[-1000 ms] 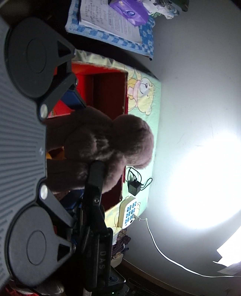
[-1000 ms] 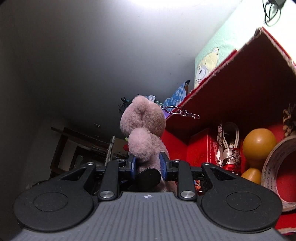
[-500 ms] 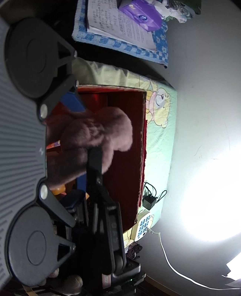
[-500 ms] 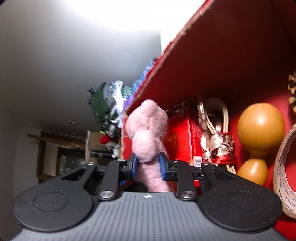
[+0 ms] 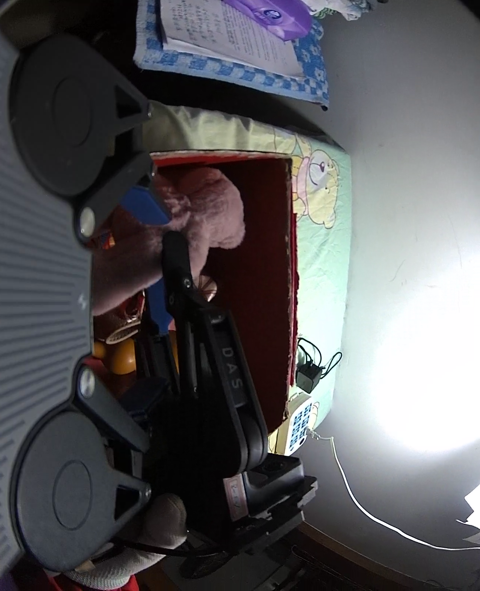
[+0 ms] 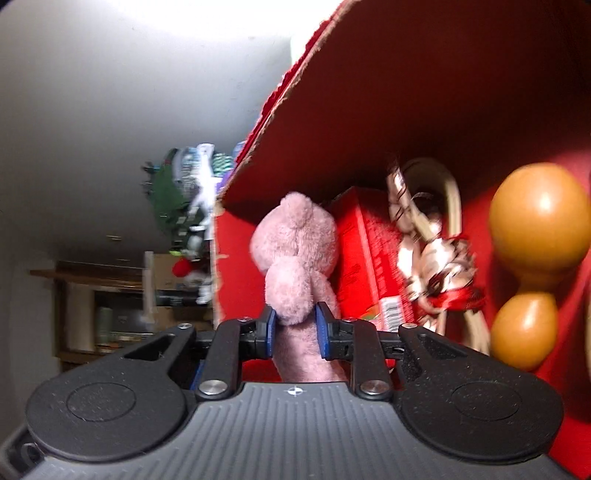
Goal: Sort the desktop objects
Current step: 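Carry the teddy bear with the right gripper into the red box, then open the right gripper to release the teddy bear and withdraw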
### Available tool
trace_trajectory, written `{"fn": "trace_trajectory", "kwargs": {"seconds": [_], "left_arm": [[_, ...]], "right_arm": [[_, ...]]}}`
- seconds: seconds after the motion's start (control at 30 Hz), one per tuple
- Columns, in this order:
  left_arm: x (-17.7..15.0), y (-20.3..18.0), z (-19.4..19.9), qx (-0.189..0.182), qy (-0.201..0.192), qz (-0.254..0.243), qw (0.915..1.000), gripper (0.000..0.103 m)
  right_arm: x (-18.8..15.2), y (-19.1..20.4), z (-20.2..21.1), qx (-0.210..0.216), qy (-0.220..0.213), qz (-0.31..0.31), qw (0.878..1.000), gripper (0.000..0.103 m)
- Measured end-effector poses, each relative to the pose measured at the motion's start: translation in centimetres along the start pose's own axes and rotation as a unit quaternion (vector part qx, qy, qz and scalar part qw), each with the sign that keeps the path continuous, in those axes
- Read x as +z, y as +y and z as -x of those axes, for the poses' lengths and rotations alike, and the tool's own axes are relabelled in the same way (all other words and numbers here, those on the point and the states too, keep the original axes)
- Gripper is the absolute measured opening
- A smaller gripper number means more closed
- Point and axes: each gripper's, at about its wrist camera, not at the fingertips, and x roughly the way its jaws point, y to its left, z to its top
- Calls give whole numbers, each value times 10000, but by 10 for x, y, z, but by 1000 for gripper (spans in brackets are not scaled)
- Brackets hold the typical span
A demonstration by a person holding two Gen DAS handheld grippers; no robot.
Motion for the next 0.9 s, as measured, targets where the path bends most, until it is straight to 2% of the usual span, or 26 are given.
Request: {"fn": "trace_trajectory", "kwargs": {"seconds": [0.17,0.33,0.4,0.47,0.53,0.63,0.73,0.83,0.9], "left_arm": [[3,4,-8,-134,109,205,9996,90],[4,4,-12,-43,110,165,9998,90],[4,3,-13,-76,117,181,9997,90],[5,4,-13,-189,114,238,9995,90],[5,2,-14,-220,123,231,9994,90],[5,-2,-16,-128,156,132,9997,90],[5,-2,-16,-131,164,134,9997,90],[5,-1,-15,-144,160,175,9996,90],[4,0,-14,-112,164,164,9997,90]], "right_arm": [[2,5,6,-168,78,275,9994,32],[3,14,21,-319,-213,688,9969,39],[2,17,28,-411,-456,777,9951,35],[4,19,33,-501,-674,829,9930,17],[7,20,33,-609,-788,803,9918,15],[11,21,21,-838,-604,817,9913,10],[13,19,6,-1155,-375,722,9900,10],[12,17,-10,-965,-28,582,9936,10],[7,21,-16,-815,52,690,9943,8]]}}
